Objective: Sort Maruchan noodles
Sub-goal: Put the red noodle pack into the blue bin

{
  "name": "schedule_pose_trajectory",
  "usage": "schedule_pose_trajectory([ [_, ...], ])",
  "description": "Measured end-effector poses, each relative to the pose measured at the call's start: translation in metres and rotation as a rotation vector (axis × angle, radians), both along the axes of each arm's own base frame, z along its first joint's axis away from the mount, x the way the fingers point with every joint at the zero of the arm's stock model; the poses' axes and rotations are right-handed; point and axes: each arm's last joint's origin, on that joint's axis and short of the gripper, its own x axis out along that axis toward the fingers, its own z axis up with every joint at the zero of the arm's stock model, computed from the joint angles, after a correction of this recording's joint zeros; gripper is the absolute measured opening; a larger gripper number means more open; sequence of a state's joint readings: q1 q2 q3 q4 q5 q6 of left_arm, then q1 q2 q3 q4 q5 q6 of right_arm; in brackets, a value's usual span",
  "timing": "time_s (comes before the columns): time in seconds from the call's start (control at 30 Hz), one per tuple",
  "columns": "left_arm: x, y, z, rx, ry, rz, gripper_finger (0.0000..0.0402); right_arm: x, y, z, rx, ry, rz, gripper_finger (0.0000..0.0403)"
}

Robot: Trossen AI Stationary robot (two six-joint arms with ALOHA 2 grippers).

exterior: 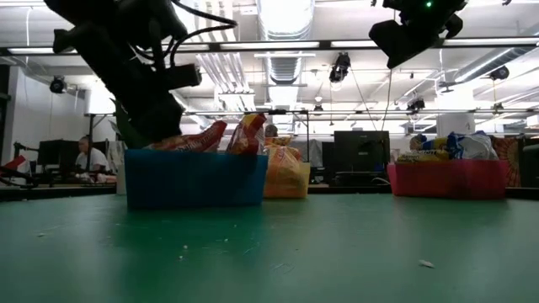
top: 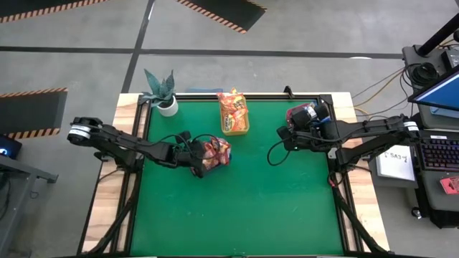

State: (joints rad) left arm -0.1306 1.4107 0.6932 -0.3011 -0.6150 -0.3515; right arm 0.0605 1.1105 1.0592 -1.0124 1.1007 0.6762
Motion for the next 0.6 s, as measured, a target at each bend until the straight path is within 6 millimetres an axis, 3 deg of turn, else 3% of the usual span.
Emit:
schedule_pose_trajectory([
  [0.23, 0.019, -0.003, 0.03, 0.015, -0.088, -0.062, 0.0036, 0.0, 0.0, 0.0, 0.0, 0.0, 0.0, 0.0009],
  [0.33, 0.025, -0.006, 0.034, -0.024, -0.129, -0.138, 0.0036, 0.0, 0.0, 0.0, -0.002, 0.006, 0.003, 0.0009],
  [0.47, 0.023, -0.009, 0.023, -0.099, -0.139, -0.233, 0.0036, 0.0, 0.0, 0.0, -0.002, 0.006, 0.003, 0.0009],
  [0.6, 0.017, -0.008, 0.008, -0.124, -0.179, -0.215, 0.0036, 0.0, 0.0, 0.0, -0.002, 0.007, 0.003, 0.0009],
])
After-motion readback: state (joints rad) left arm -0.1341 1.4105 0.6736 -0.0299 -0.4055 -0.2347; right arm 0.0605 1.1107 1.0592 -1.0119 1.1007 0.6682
